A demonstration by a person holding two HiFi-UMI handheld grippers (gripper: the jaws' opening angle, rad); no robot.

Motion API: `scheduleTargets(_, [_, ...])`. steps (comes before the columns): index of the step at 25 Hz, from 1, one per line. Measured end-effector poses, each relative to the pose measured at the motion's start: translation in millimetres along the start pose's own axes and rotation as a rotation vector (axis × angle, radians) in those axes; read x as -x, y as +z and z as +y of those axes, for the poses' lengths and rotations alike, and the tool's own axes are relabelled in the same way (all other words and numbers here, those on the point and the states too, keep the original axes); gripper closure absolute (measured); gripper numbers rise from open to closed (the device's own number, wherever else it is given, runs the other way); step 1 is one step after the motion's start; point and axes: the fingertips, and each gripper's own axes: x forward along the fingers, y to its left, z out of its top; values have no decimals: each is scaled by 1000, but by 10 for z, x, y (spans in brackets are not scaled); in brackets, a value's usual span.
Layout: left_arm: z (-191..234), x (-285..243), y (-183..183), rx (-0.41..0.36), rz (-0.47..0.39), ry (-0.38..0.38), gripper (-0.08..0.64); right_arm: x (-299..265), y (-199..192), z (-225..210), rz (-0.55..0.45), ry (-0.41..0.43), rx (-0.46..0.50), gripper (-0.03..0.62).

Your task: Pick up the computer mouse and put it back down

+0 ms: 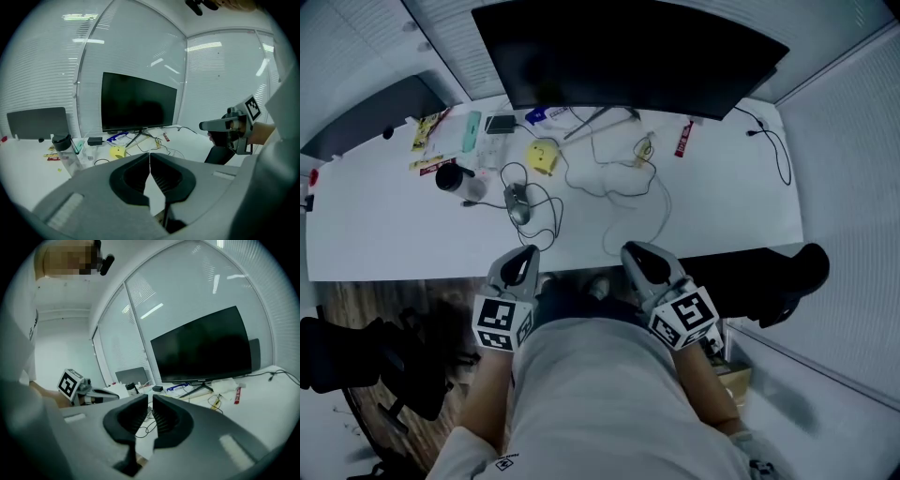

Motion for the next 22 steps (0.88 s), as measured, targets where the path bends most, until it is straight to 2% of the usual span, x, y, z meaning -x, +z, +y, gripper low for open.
scheduleTargets(7, [288, -193, -66, 55, 21, 32, 549, -210, 63, -47, 20, -6, 5, 560])
scheduleTargets(22, [1030, -774, -516, 101, 172, 37, 548, -519, 61, -314, 91, -196, -17, 560])
